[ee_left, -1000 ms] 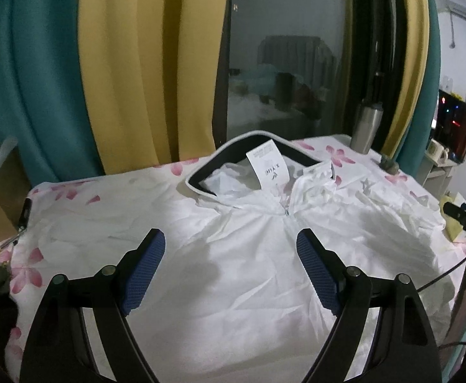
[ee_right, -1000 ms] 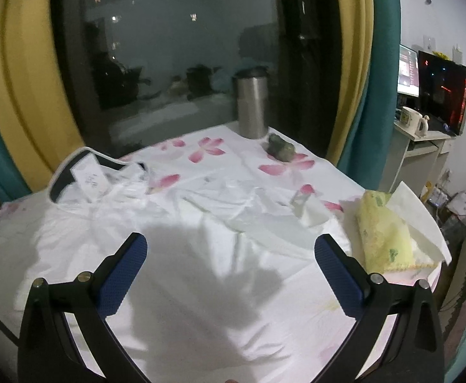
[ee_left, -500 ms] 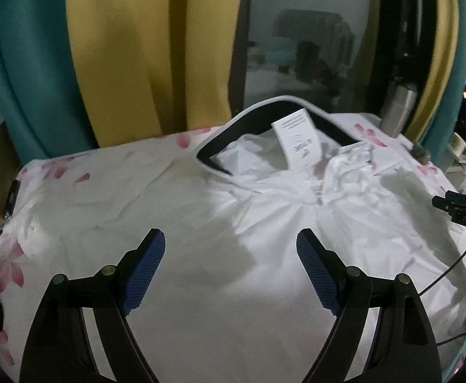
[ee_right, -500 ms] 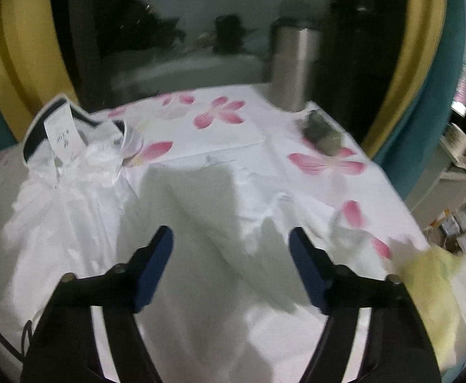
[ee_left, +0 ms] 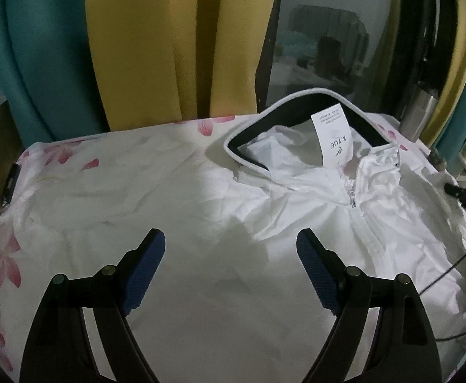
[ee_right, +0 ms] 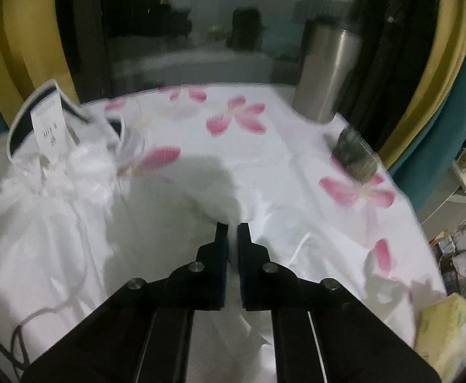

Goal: Fold large clothes

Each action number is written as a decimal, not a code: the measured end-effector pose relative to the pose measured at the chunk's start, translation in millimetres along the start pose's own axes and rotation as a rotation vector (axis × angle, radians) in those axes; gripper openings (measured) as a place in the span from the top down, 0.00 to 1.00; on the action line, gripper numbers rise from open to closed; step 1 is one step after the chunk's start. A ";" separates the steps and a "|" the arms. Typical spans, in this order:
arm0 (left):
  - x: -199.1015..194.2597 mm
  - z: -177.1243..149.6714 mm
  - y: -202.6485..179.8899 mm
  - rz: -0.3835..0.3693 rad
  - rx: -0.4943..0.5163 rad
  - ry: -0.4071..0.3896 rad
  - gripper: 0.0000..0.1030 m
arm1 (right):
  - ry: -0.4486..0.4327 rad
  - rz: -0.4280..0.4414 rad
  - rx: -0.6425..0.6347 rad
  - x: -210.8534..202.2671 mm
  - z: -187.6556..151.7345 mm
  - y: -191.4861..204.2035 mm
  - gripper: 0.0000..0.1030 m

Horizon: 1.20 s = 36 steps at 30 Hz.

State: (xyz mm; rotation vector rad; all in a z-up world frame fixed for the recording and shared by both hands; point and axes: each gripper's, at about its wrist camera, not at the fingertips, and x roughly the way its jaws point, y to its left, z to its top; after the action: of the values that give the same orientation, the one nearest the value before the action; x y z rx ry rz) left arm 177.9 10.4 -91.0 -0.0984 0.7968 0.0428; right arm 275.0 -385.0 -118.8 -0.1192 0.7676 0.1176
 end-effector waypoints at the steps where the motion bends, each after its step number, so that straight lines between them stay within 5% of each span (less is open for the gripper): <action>1: -2.1 0.5 1.4 -0.005 0.000 -0.006 0.15 | -0.016 0.003 0.005 -5.3 4.3 0.9 0.95; 14: -45.1 -0.2 55.2 0.004 -0.001 -0.084 0.15 | -0.212 0.130 -0.068 -80.2 38.0 96.7 0.95; 26: -52.5 -11.6 118.7 0.030 -0.067 -0.087 0.15 | -0.170 0.291 -0.157 -58.8 41.8 215.9 0.95; 36: -40.3 -18.9 148.2 0.057 -0.093 -0.054 0.15 | -0.050 0.382 -0.185 -19.3 26.1 269.6 0.95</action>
State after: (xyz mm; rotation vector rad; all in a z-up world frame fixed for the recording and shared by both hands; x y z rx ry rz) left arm 125.1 155.9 -85.9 -0.1621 0.7438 0.1356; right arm 238.8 -116.2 -104.1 -0.1441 0.7220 0.5528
